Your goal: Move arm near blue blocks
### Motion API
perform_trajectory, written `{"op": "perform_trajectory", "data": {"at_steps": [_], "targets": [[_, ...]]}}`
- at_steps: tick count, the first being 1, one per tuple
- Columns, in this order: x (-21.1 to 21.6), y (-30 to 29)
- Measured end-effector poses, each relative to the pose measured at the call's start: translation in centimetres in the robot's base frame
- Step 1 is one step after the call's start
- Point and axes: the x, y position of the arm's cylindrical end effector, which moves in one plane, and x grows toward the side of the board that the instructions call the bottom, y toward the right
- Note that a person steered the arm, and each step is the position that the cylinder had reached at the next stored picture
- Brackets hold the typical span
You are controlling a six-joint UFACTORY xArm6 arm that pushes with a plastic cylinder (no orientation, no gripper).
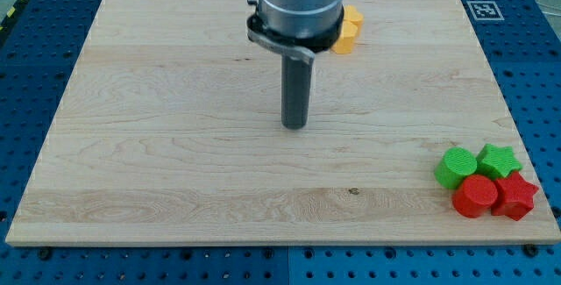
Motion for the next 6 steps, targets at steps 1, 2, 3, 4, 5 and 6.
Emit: {"op": "perform_trajectory", "data": {"at_steps": [1,2,3,4,5,6], "targets": [[-3.6,-0.1],[-6.5,-0.1],[-8.9,-0.1],[-11.4,-0.1],[-13.9,-0.1],[-14.9,0.3]]}}
